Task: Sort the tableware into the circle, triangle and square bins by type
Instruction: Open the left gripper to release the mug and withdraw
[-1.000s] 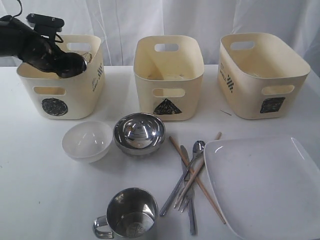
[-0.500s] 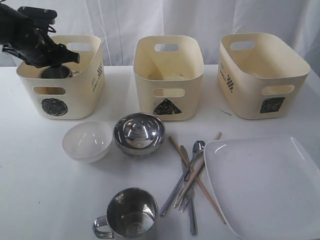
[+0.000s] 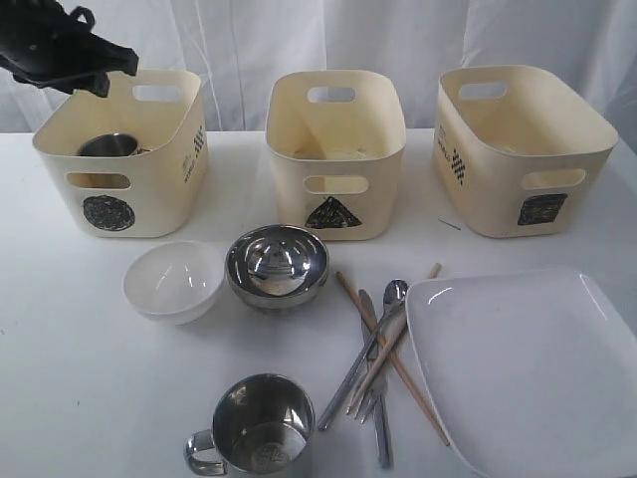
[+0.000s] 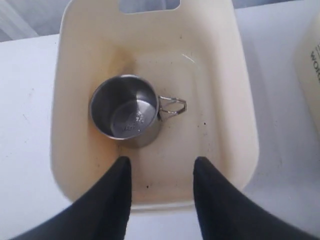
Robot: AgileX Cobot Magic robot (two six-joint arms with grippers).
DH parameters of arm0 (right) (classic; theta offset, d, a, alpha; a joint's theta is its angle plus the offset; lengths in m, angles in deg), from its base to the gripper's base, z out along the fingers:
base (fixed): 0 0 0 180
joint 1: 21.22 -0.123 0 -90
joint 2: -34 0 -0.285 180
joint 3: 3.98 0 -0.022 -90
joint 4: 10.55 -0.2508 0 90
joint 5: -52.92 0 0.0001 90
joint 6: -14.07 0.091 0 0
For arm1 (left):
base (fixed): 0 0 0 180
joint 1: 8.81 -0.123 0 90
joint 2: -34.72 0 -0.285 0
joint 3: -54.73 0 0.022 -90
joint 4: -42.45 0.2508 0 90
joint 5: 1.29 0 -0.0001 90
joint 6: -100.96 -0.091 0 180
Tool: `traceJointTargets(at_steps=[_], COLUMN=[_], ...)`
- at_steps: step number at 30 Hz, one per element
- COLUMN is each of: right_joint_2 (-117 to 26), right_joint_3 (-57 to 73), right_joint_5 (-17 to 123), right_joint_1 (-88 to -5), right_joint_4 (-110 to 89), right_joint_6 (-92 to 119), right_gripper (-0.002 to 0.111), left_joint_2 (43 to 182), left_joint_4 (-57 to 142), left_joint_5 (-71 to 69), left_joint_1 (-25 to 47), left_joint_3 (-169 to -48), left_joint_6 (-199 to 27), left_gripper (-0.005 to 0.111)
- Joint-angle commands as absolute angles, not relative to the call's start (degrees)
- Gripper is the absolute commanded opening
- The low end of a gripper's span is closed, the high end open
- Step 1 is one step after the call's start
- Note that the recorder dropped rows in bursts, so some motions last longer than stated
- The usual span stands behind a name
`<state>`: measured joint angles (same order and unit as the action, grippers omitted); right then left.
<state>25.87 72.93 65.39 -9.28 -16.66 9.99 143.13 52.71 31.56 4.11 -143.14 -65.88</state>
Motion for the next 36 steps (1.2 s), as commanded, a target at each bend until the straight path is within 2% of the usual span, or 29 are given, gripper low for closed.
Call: traceJointTargets(at_steps=[1,10,21,29,36], right_joint_2=[26.22,26.22,26.22,26.22,26.22], right_joint_3=[73.24,73.24,73.24,73.24,73.24], right_joint_5=[65.31,65.38,65.22,65.32,65.32], right_joint_1=[-9.18,-9.18,-9.18,-9.18,-9.18], right_joint_4=[-16.75,-16.75,-16.75,-16.75,-16.75], right_joint_6=[9.77,9.77,9.77,9.77,9.77], right_gripper=[0.000,0.000,0.000,0.000,0.000], left_joint_2=[136.98,123.27,107.67,101.77,101.88], left_joint_4=[51.12,48.93,45.58,40.09,36.46], left_joint_5=[36.71,36.75,33.01,27.65,18.36], left_joint_1=[5.36,7.18,7.30,7.30,7.30], left_joint_3=[-142.79,-134.82,-115.20,-99.79,-92.23], left_joint_6=[-68.70,-68.83,-69.66,-70.08,-70.08], left_gripper=[0.046,0.046,0.046,0.046,0.046])
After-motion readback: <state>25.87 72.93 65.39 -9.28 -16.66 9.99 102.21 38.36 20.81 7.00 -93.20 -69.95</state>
